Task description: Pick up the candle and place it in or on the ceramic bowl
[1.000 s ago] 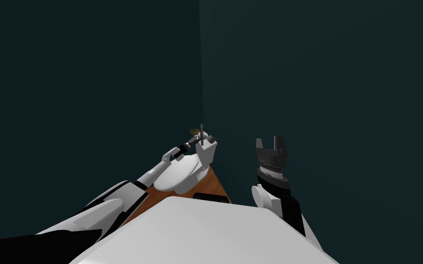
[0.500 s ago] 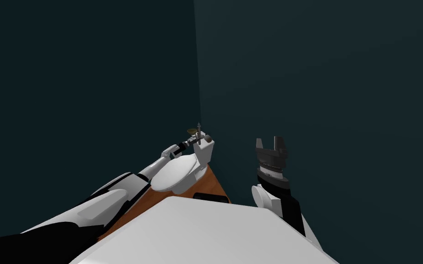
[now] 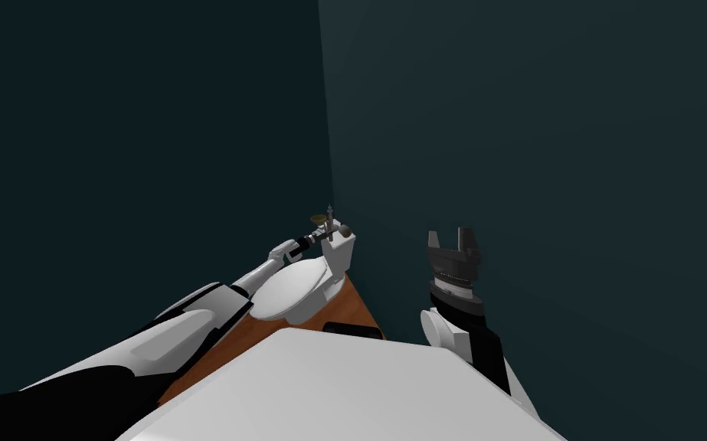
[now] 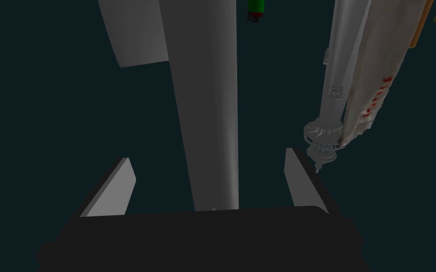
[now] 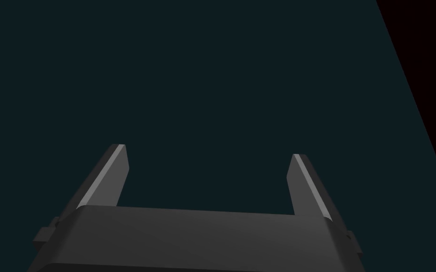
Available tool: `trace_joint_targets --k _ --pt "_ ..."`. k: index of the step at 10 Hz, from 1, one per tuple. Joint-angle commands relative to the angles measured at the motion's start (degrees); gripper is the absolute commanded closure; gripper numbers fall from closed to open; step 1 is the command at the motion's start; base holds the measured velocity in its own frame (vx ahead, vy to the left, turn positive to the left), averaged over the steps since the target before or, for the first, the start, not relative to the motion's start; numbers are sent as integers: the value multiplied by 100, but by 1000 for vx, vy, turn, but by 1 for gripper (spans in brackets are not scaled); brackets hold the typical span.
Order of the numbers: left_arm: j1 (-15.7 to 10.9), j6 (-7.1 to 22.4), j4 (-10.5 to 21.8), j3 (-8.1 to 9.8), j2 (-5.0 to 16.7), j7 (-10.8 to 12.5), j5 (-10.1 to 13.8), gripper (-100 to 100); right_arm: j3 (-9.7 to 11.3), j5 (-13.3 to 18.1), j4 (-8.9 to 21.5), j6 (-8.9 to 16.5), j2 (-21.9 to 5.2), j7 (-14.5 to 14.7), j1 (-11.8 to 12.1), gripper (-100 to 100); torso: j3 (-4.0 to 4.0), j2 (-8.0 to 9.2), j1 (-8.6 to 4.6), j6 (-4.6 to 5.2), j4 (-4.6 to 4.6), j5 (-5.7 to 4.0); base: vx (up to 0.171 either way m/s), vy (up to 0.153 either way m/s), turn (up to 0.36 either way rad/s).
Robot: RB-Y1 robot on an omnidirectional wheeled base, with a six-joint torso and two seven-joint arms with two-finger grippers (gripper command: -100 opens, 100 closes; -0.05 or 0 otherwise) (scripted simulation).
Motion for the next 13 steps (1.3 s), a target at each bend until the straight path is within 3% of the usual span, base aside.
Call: trace_joint_targets --k 1,2,3,6,8,10,12,13 --pt "0 0 0 0 0 0 0 0 0 0 0 0 0 0 0 0 0 0 0 0 0 0 0 0 0" --pt "4 18 194 190 41 -72 22 -100 0 0 0 0 0 0 0 0 -1 -2 4 0 -1 1 -65 26 -377" --pt "4 18 194 190 41 -72 22 -100 1 0 0 0 0 0 -2 0 8 15 13 8 2 2 -68 51 -185" --pt "15 67 782 722 166 -290 87 -100 0 0 1 1 -1 0 -2 0 22 38 27 6 8 6 -124 66 -414" --pt "15 67 782 759 166 -290 87 -100 -1 0 1 1 -1 0 -1 0 26 43 35 -2 11 9 -75 40 -148" --pt "22 100 1174 1139 248 -434 130 -100 0 0 1 1 -1 0 -2 0 7 13 17 7 3 4 -81 11 -439" --pt "22 100 1174 1139 248 -434 130 -100 -1 0 0 0 -1 0 0 0 19 32 25 -5 8 5 -79 28 -80" --pt "25 117 1370 1329 290 -507 152 -100 -1 0 0 0 -1 0 1 0 13 20 27 -7 6 6 -67 27 -308"
